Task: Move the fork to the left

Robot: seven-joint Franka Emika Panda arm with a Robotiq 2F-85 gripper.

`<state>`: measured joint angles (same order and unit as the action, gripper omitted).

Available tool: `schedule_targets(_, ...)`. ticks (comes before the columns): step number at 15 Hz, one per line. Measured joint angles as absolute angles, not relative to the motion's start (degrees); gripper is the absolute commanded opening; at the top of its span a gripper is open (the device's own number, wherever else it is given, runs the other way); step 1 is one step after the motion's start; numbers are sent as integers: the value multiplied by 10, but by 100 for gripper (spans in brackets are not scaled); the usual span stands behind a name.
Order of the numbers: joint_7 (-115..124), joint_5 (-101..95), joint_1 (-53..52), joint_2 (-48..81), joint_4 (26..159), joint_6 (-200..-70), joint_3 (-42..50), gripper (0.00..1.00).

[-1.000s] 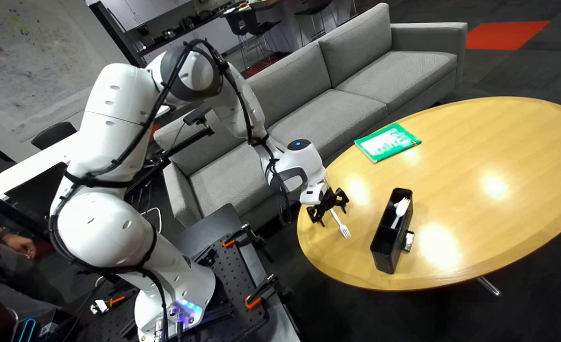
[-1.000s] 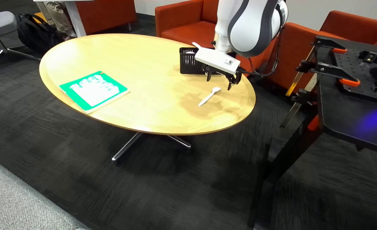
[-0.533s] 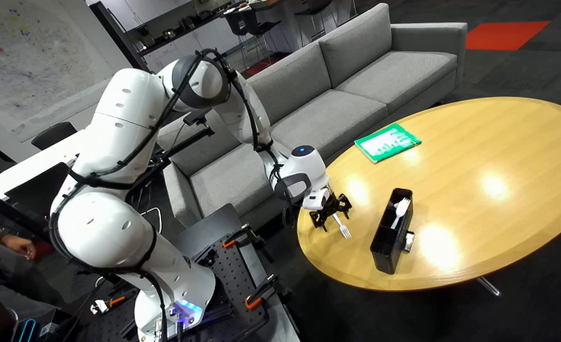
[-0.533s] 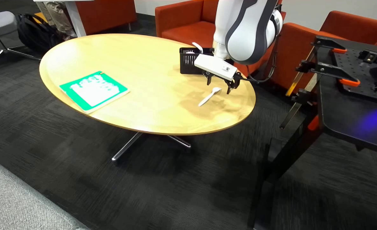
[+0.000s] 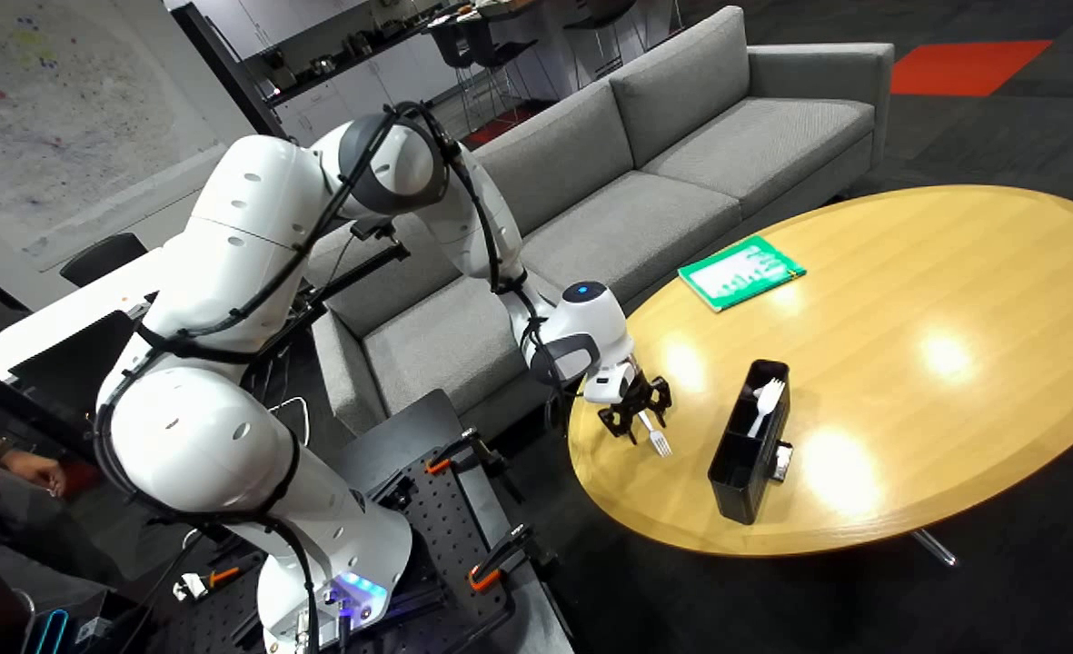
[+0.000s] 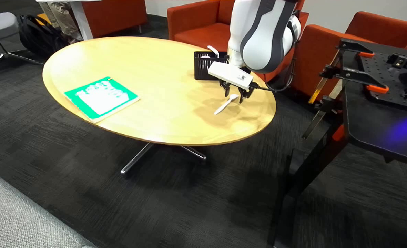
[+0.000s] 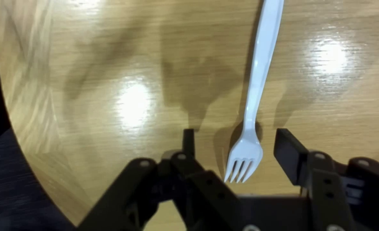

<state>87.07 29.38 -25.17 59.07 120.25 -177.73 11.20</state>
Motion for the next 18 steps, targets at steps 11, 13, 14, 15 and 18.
schedule_targets(11, 871, 272, -257, 603, 1176, -1769, 118, 3)
schedule_targets(13, 871, 268, -261, 582, 1181, -1769, 121, 3)
schedule_targets(14, 870, 264, -263, 567, 1185, -1769, 122, 3)
schedule_targets(15, 870, 257, -265, 549, 1191, -1769, 124, 3)
schedule_targets(18, 870, 229, -282, 496, 1197, -1759, 143, 3)
